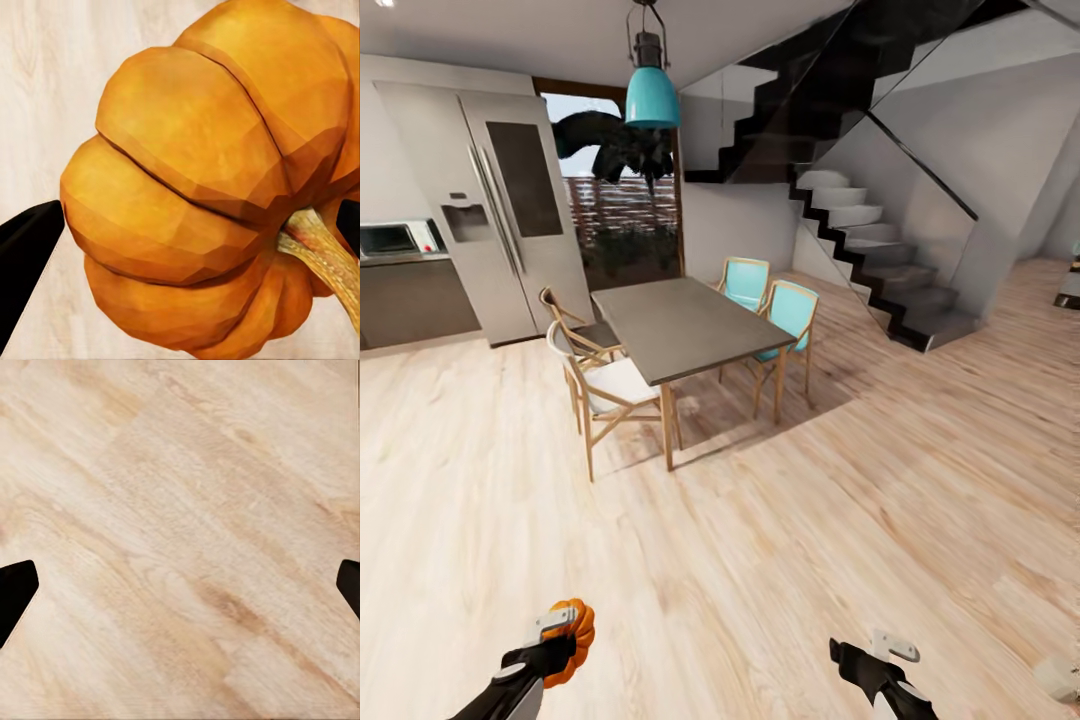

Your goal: Place each of the two pumpkins and all three candles from the living room inside a cabinet in the living room (use any cabinet), then make sure every cabinet is closed, and position the cauldron so it is next to a table in the living room.

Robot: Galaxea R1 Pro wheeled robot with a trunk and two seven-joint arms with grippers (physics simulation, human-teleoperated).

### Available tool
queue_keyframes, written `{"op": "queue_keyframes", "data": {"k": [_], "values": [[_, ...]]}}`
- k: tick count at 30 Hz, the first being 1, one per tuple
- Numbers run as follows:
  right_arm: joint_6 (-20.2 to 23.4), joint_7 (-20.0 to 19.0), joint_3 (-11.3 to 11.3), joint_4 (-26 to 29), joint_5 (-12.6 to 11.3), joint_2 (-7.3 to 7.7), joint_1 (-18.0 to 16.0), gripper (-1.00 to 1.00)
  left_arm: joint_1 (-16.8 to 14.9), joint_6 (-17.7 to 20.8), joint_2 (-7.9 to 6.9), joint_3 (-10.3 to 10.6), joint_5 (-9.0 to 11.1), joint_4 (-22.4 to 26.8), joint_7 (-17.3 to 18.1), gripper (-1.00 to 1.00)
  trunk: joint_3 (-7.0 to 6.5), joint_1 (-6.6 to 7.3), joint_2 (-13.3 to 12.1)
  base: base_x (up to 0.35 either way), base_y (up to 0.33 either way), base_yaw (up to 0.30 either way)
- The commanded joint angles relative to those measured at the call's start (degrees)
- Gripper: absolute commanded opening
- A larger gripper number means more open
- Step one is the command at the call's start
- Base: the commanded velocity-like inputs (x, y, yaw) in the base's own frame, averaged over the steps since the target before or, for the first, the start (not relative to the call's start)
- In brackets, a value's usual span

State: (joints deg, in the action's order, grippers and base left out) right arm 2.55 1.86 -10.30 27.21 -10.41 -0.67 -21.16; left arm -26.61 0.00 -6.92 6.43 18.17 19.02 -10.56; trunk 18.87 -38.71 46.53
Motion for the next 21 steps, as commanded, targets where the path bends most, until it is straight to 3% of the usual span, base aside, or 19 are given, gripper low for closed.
{"op": "queue_keyframes", "data": {"k": [1, 10, 21], "values": [[0.3, 0.2, -0.1, 0.1, -0.6, -0.04, 0.0, 1.00, 0.0, 0.0, -0.06, 0.5, 0.4, 0.1, -0.3, -1.00, 0.07, -0.04, 0.0, 0.279, 0.224, -0.277], [0.3, 0.1, -0.1, 0.1, -0.6, -0.04, 0.0, 1.00, 0.0, -0.1, -0.03, 0.5, 0.5, 0.1, -0.3, -1.00, 0.07, -0.04, 0.0, 0.300, 0.149, -0.269], [0.2, 0.1, -0.2, 0.1, -0.7, -0.04, 0.0, 1.00, 0.0, -0.1, -0.09, 0.5, 0.5, 0.1, -0.3, -1.00, 0.07, -0.04, 0.0, 0.334, 0.005, -0.044]]}}
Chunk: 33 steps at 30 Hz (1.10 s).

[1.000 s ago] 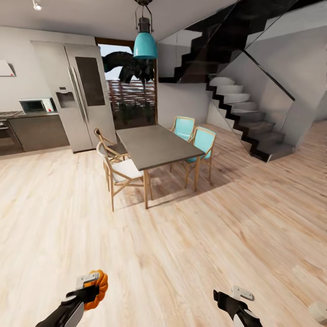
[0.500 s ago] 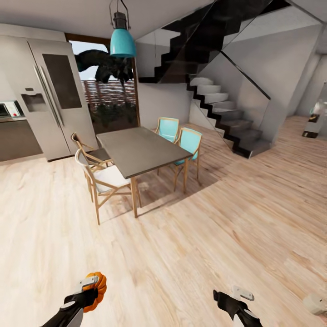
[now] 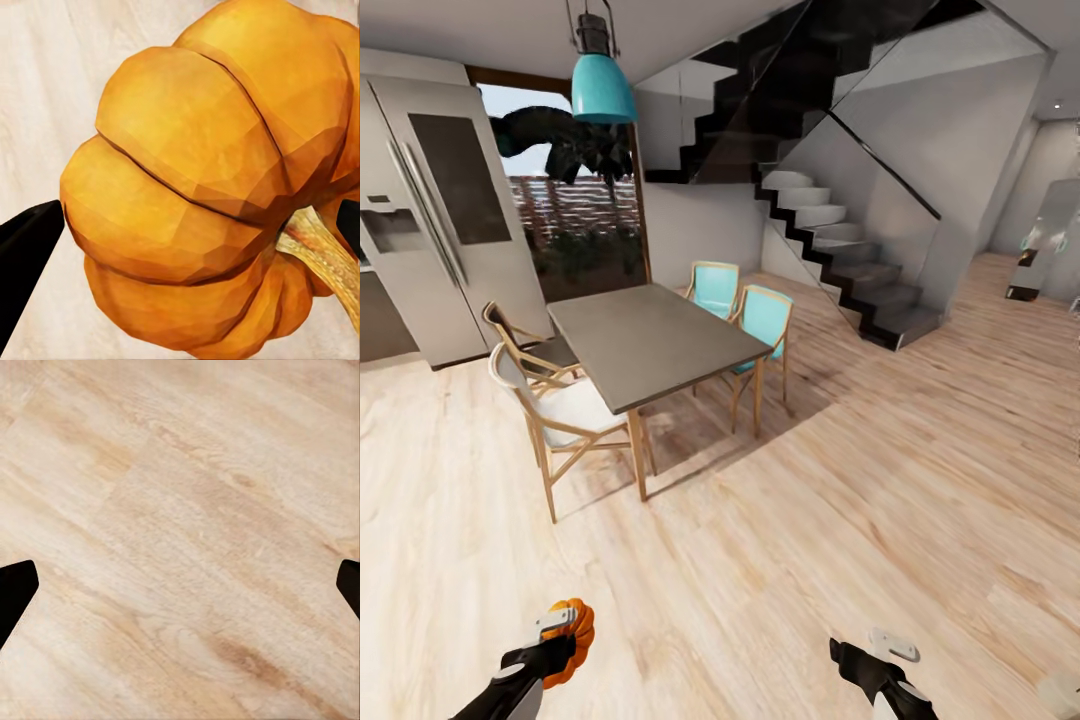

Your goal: Place each of the two pumpkins and all three candles from the living room inside a cabinet in the living room (use any cabinet), then make sure every cabinet is closed, and position the cauldron so it is next to a table in the living room.

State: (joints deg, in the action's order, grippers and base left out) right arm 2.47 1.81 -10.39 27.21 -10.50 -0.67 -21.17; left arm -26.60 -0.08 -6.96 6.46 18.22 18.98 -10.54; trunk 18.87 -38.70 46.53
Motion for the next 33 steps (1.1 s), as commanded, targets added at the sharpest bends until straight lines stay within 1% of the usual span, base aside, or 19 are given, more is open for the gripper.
{"op": "queue_keyframes", "data": {"k": [1, 33], "values": [[0.3, 0.2, -0.1, 0.1, -0.6, -0.04, 0.0, 1.00, 0.0, 0.0, -0.03, 0.5, 0.4, 0.1, -0.4, -1.00, 0.07, -0.04, 0.0, 0.335, 0.000, -0.163], [0.3, 0.0, -0.1, 0.1, -0.7, 0.00, 0.0, 1.00, 0.0, 0.0, -0.07, 0.5, 0.4, 0.1, -0.4, -1.00, 0.07, -0.04, 0.0, 0.335, 0.000, -0.274]]}}
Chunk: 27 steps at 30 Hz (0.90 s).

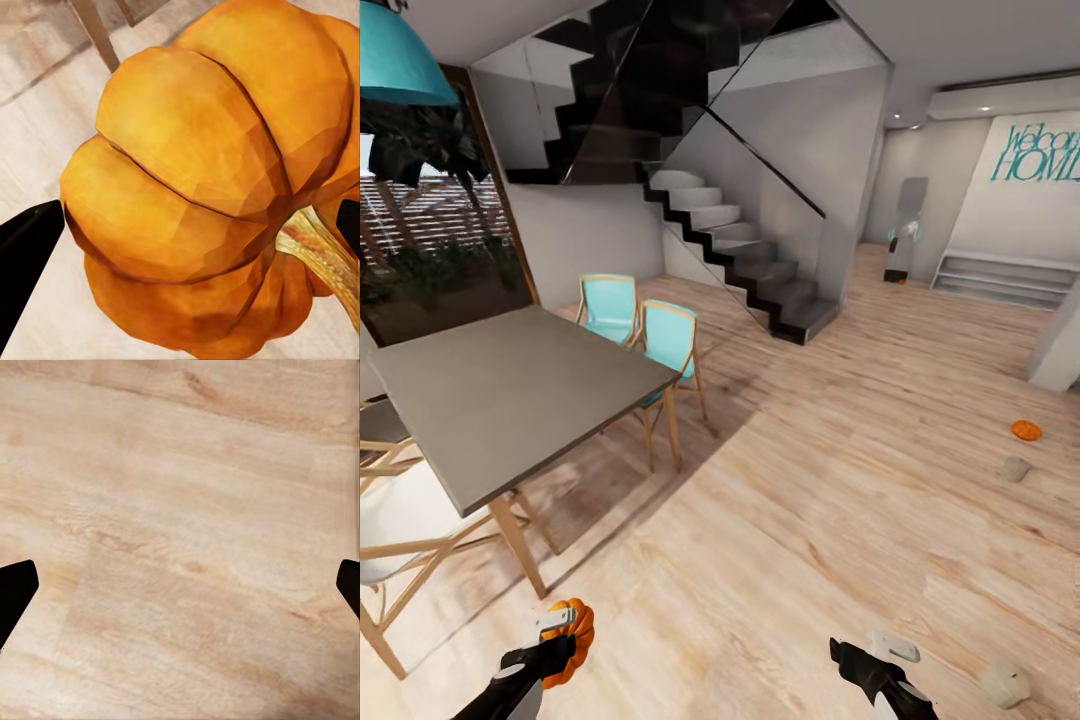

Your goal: Place each of the two pumpkins and all three candles from the living room inside a cabinet in the living room (use any cabinet), then make sure every cabinet is closed, and position the cauldron so it is next to a table in the living room.

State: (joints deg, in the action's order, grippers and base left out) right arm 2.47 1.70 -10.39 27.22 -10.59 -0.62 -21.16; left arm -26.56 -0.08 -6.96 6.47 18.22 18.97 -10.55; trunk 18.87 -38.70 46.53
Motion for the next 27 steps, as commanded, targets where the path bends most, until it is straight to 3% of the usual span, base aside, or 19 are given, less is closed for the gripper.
{"op": "queue_keyframes", "data": {"k": [1, 9, 17, 27], "values": [[0.3, 0.1, -0.1, 0.1, -0.6, -0.06, 0.0, 1.00, 0.0, 0.0, -0.06, 0.5, 0.4, 0.1, -0.4, -1.00, 0.07, -0.04, 0.0, 0.335, 0.000, -0.280], [0.3, 0.1, -0.1, 0.1, -0.6, -0.02, 0.0, 1.00, 0.0, 0.0, -0.07, 0.5, 0.4, 0.1, -0.3, -1.00, 0.07, -0.04, 0.0, 0.334, 0.023, -0.280], [0.3, 0.1, -0.1, 0.1, -0.6, 0.01, 0.0, 1.00, 0.0, 0.0, -0.07, 0.5, 0.5, 0.1, -0.4, -1.00, 0.07, -0.04, 0.0, 0.283, 0.190, -0.280], [0.3, 0.1, -0.2, 0.1, -0.6, 0.01, 0.0, 1.00, 0.0, 0.0, -0.07, 0.5, 0.4, 0.1, -0.4, -1.00, 0.07, -0.04, 0.0, 0.261, 0.232, -0.043]]}}
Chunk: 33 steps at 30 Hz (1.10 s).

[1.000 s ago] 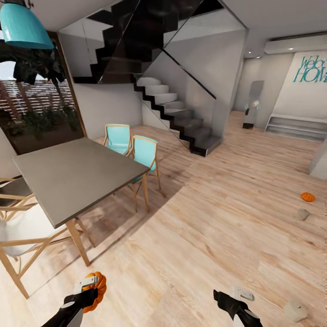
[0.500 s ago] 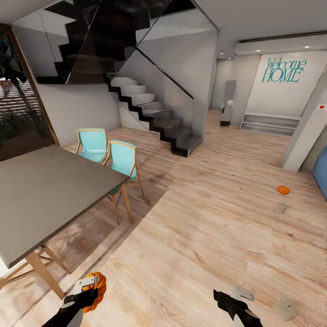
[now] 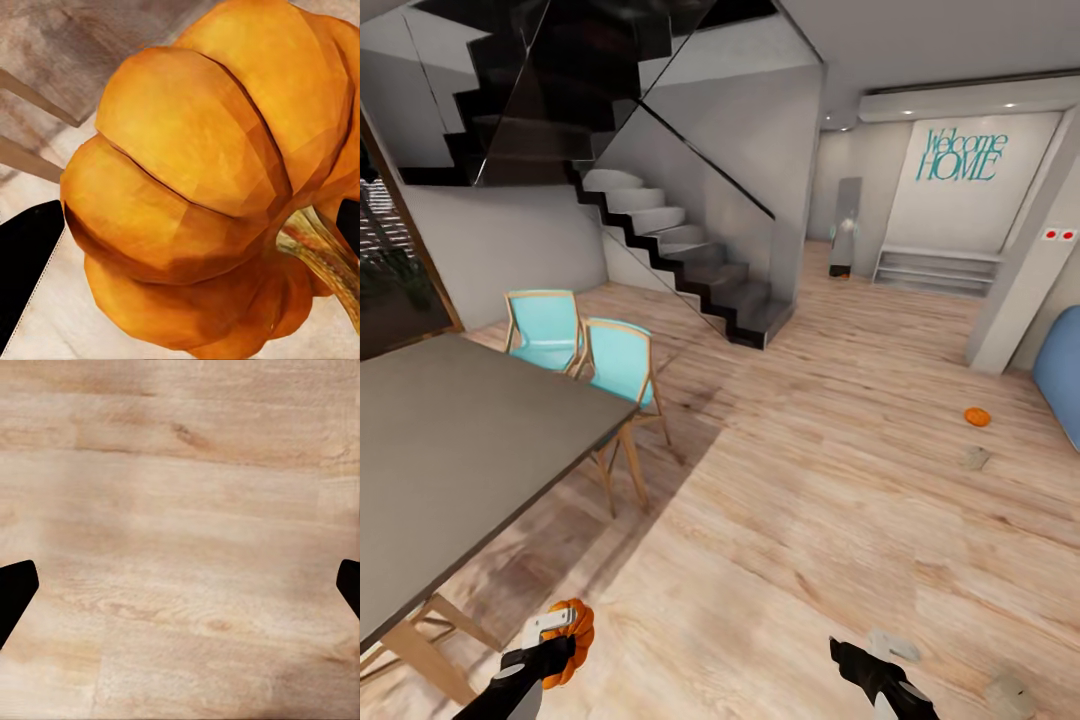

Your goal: Place each of the two pumpkins and all three candles from the living room inside a cabinet in the living room (use any cabinet), then make sure every cabinet is closed, and position the cauldron so it is next to a table in the living room.

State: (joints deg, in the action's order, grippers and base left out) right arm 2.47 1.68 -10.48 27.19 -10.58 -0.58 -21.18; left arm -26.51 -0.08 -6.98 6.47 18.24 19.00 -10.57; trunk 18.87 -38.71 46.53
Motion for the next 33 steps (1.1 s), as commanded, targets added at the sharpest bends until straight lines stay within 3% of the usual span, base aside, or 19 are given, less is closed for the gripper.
{"op": "queue_keyframes", "data": {"k": [1, 9, 33], "values": [[0.3, 0.2, -0.1, 0.1, -0.6, -0.04, 0.0, 1.00, 0.0, 0.0, -0.05, 0.5, 0.4, 0.1, -0.3, -1.00, 0.07, -0.04, 0.1, 0.281, 0.217, -0.002], [0.3, 0.2, -0.1, 0.1, -0.6, -0.04, 0.0, 1.00, -0.1, 0.0, -0.05, 0.5, 0.4, 0.1, -0.3, -1.00, 0.07, -0.04, 0.1, 0.283, 0.213, -0.060], [0.3, 0.2, -0.1, 0.1, -0.6, -0.04, 0.0, 1.00, 0.0, -0.4, 0.00, 0.5, 0.4, 0.1, -0.3, -1.00, 0.07, -0.04, 0.1, 0.317, 0.110, -0.275]]}}
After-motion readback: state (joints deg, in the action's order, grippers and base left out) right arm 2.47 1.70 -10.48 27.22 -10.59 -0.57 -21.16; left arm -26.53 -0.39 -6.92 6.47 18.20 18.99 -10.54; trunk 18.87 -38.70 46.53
